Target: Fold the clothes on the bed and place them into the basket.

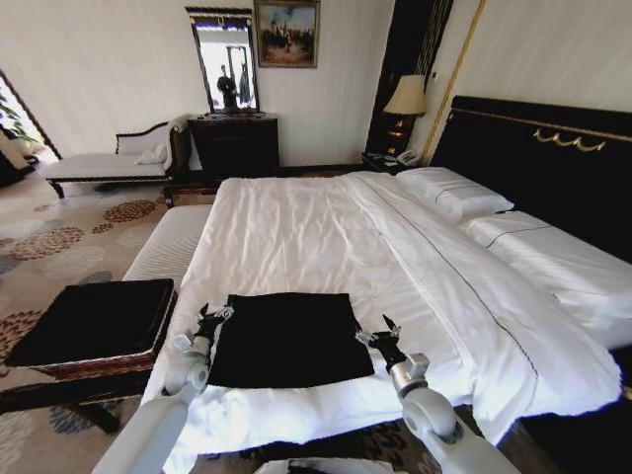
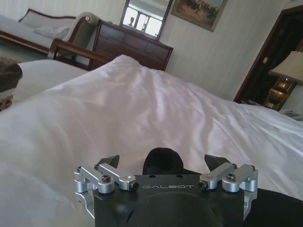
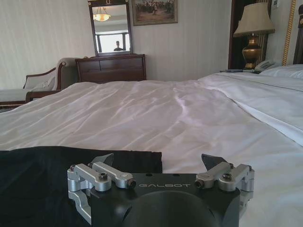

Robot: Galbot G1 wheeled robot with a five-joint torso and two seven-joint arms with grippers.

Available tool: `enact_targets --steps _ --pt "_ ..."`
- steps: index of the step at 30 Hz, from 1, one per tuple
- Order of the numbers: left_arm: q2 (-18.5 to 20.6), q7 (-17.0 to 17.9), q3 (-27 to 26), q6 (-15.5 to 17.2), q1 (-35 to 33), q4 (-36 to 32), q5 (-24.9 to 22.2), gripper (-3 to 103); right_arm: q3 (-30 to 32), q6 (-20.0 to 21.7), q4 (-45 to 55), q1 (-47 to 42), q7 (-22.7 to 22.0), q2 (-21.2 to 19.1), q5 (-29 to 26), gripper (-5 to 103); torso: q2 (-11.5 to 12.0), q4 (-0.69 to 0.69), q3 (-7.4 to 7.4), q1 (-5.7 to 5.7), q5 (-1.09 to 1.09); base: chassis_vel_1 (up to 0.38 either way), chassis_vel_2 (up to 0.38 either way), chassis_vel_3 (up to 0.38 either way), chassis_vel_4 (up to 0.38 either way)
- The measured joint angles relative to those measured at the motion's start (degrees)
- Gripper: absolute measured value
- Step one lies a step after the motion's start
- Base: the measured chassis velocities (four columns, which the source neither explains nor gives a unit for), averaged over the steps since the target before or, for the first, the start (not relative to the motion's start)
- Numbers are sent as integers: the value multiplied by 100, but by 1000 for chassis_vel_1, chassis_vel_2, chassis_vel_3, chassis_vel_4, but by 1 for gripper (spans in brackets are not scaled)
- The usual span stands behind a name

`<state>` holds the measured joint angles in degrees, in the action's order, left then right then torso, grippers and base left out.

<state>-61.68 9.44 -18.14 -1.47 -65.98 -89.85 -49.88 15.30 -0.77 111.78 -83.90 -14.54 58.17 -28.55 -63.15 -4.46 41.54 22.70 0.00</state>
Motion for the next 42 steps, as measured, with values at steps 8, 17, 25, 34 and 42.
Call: enact_targets --steps 8,17,25,34,42 --pt "-51 96 175 391 496 392 -212 103 53 51 30 8 -49 -6 -23 100 1 0 0 0 0 0 0 0 0" --pt "-72 84 403 522 796 770 -197 84 55 106 31 22 -120 13 -84 100 0 0 0 0 0 0 0 0 0" --pt "-133 66 442 388 901 966 -59 51 44 110 -12 31 -134 37 -83 100 0 -1 -1 0 0 0 0 0 0" --pt "-151 68 393 300 861 1006 -40 19 -68 155 -102 172 -189 19 -132 100 0 0 -1 0 0 0 0 0 0" --pt "-145 70 374 211 814 905 -30 2 -88 471 -321 626 -253 83 -687 100 0 -2 0 0 0 0 0 0 0"
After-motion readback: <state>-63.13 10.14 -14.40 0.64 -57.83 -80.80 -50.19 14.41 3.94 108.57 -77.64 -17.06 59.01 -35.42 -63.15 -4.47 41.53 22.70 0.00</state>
